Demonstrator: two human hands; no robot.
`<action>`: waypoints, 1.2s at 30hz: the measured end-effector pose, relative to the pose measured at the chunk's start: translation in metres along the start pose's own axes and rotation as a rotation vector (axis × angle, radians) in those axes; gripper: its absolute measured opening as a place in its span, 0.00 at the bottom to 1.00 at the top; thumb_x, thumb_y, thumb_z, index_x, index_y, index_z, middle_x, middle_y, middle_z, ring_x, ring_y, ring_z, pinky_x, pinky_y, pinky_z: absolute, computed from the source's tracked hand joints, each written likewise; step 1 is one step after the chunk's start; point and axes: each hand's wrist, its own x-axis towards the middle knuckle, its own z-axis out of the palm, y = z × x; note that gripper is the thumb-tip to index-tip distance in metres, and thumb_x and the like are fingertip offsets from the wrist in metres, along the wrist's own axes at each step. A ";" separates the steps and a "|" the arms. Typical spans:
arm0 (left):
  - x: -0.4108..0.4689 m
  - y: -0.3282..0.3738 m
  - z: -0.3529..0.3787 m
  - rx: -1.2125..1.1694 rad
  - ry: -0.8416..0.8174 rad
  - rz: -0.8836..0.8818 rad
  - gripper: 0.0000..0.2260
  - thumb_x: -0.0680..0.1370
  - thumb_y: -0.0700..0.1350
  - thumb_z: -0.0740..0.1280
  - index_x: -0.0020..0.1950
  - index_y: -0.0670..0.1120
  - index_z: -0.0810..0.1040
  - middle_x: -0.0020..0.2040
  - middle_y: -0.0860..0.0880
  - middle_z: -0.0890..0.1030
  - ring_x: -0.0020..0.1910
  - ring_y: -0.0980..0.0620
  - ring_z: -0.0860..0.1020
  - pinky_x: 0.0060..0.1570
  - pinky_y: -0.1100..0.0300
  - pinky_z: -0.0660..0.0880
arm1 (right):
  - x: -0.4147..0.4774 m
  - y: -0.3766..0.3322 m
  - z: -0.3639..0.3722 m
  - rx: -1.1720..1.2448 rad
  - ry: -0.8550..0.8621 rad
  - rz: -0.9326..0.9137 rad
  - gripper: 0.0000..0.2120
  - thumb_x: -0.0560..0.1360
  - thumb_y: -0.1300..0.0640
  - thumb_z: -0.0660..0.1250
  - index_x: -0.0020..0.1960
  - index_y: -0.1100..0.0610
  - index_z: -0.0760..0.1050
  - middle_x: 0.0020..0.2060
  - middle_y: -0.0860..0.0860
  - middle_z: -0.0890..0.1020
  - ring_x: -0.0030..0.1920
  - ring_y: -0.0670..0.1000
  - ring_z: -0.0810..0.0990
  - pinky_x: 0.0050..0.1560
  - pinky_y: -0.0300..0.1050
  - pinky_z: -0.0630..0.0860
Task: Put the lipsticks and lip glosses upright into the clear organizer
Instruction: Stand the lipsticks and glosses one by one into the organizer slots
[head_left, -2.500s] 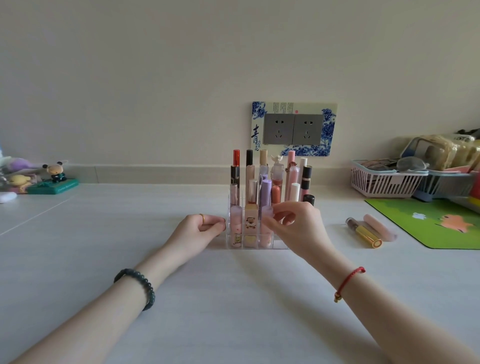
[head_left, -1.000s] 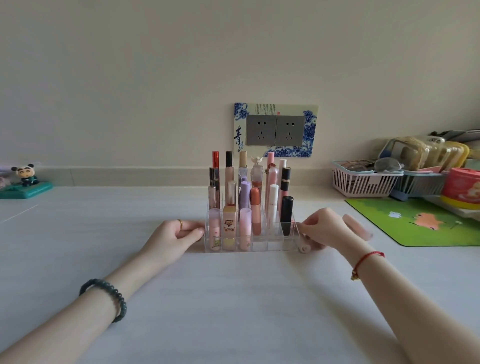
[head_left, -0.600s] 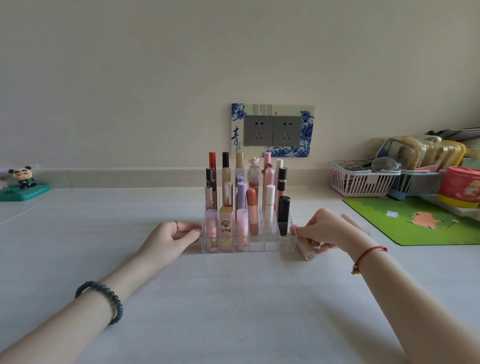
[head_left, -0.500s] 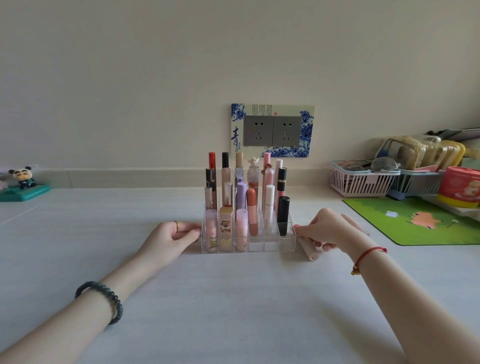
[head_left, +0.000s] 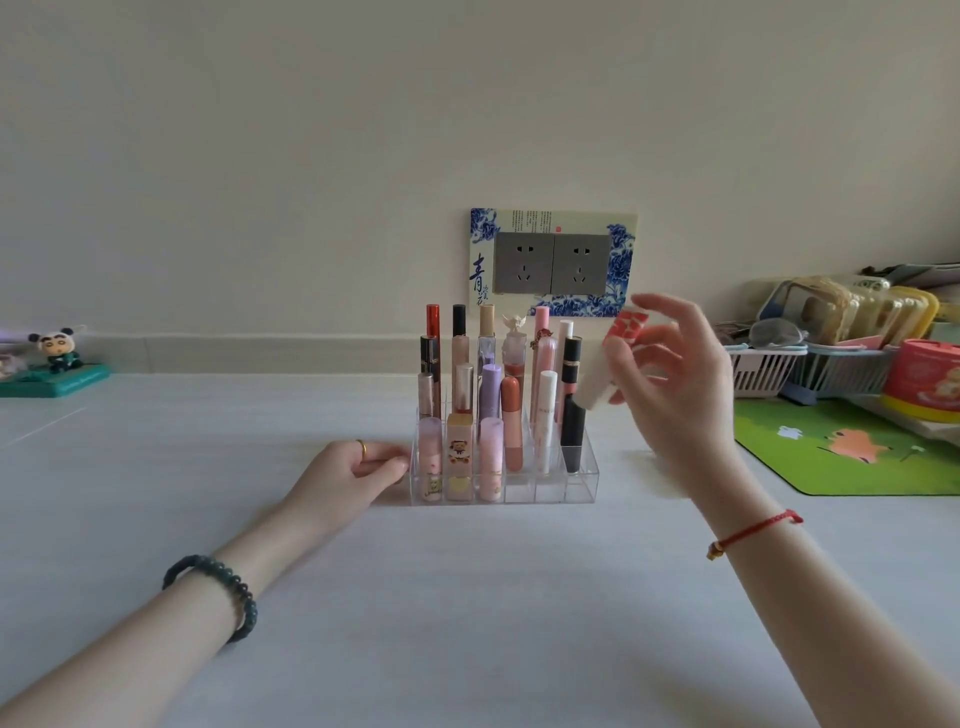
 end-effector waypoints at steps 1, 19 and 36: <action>0.000 0.000 0.000 -0.001 -0.001 -0.003 0.12 0.76 0.38 0.64 0.42 0.55 0.79 0.32 0.68 0.80 0.40 0.72 0.78 0.44 0.78 0.70 | -0.004 -0.002 0.005 0.012 -0.038 -0.017 0.14 0.70 0.63 0.68 0.53 0.52 0.71 0.36 0.45 0.79 0.34 0.45 0.80 0.33 0.40 0.80; 0.004 -0.006 0.000 -0.036 0.010 0.003 0.06 0.75 0.40 0.66 0.47 0.48 0.80 0.47 0.52 0.83 0.47 0.57 0.79 0.53 0.62 0.72 | -0.041 0.016 0.042 -0.138 -0.315 0.062 0.13 0.70 0.59 0.69 0.53 0.54 0.73 0.33 0.43 0.77 0.34 0.43 0.78 0.38 0.29 0.75; 0.004 -0.006 0.000 -0.040 0.017 0.007 0.06 0.75 0.39 0.66 0.47 0.49 0.80 0.46 0.54 0.82 0.47 0.59 0.79 0.54 0.64 0.72 | -0.045 0.029 0.047 -0.232 -0.406 0.118 0.13 0.70 0.57 0.70 0.52 0.50 0.71 0.37 0.49 0.81 0.33 0.42 0.75 0.32 0.28 0.71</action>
